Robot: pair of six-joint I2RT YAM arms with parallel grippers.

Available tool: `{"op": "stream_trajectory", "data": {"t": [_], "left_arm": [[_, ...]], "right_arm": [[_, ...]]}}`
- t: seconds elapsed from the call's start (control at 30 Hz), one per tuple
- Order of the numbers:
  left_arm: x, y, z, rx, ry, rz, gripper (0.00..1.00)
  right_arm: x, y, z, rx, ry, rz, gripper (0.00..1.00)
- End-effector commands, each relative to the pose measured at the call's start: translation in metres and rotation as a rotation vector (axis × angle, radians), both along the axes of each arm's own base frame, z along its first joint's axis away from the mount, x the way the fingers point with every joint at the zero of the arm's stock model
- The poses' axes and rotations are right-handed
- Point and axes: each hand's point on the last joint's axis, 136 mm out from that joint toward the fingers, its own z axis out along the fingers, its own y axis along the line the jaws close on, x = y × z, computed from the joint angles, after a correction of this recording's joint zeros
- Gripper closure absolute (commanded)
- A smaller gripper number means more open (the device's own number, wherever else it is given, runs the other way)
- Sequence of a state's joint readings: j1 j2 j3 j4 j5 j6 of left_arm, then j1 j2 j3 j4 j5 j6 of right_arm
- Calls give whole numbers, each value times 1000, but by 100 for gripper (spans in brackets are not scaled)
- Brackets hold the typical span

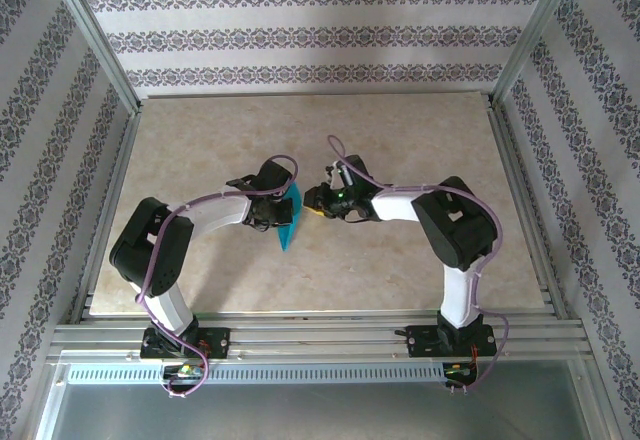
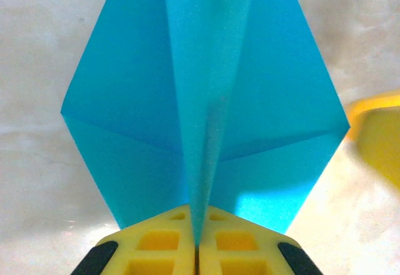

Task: Fold a paper plane with a square sheet of paper (pick it up from the middle)
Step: Move the paper plane to the center of the table.

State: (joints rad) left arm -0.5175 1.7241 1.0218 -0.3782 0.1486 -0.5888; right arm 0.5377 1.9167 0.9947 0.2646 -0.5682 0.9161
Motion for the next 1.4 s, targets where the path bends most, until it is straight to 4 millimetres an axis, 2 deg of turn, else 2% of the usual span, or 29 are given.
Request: {"op": "stream_trajectory", "data": {"t": [0.0, 0.1, 0.27, 0.5, 0.63, 1.0, 1.17, 1.37], "left_arm": [[-4, 11, 16, 74, -27, -21, 91], [-4, 15, 13, 98, -17, -15, 90], [-4, 19, 2, 136, 20, 1, 87], [-5, 20, -8, 176, 63, -3, 79], [-7, 15, -11, 175, 79, -22, 78], [-6, 12, -14, 214, 85, -46, 86], [-8, 12, -20, 228, 104, -53, 85], [-8, 12, -23, 237, 109, -55, 86]], "right_arm": [[11, -26, 20, -19, -73, -71, 67], [12, -45, 22, -50, -92, -119, 67], [11, -58, 24, -74, -105, -155, 67], [11, -58, 24, -71, -101, -158, 67], [11, -58, 24, -68, -99, -159, 67], [10, -64, 26, -80, -110, -178, 63], [8, -73, 30, -95, -132, -202, 54], [7, -81, 38, -104, -153, -217, 53]]}}
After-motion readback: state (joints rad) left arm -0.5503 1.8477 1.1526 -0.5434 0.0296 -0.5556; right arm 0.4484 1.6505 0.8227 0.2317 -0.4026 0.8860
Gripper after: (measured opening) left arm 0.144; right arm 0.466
